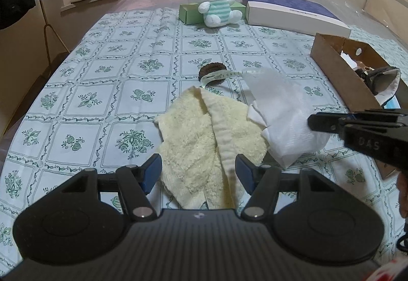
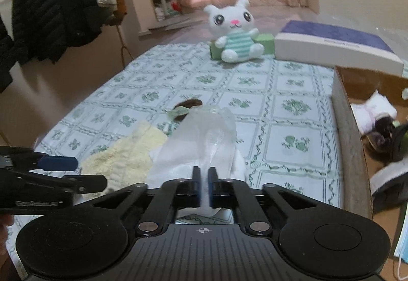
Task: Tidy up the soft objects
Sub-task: 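Grasp the white plastic bag with the right gripper while the left gripper grasps the yellow towel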
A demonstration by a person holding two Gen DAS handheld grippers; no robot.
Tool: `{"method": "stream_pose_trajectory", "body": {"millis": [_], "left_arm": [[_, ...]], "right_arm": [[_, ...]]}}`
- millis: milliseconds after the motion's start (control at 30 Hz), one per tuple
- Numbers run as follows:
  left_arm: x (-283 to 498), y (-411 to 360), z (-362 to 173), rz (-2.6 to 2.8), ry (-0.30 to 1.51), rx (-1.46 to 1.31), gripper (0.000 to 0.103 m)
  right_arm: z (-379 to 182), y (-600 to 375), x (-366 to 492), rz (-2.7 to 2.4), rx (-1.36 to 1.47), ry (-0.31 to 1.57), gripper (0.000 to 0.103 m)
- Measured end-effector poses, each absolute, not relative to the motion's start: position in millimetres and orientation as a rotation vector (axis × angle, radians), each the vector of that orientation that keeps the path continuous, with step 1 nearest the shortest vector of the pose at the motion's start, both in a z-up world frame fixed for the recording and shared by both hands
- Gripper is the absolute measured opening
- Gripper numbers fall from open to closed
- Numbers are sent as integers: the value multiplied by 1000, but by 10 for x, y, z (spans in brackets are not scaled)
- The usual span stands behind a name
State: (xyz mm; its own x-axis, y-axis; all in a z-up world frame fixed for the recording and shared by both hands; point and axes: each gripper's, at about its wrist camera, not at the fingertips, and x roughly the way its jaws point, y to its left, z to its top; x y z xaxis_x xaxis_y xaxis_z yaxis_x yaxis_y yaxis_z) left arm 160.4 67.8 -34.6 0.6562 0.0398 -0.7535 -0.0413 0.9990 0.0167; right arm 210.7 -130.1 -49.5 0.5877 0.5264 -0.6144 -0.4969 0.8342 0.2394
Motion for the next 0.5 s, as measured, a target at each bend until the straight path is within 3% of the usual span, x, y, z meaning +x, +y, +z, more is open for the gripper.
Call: {"method": "stream_pose_trajectory", "body": {"millis": [500], "left_arm": [[1592,617,-370,-7,830,45,67]], "right_arm": [[44,-1891,1957,508,200,554,0]]}}
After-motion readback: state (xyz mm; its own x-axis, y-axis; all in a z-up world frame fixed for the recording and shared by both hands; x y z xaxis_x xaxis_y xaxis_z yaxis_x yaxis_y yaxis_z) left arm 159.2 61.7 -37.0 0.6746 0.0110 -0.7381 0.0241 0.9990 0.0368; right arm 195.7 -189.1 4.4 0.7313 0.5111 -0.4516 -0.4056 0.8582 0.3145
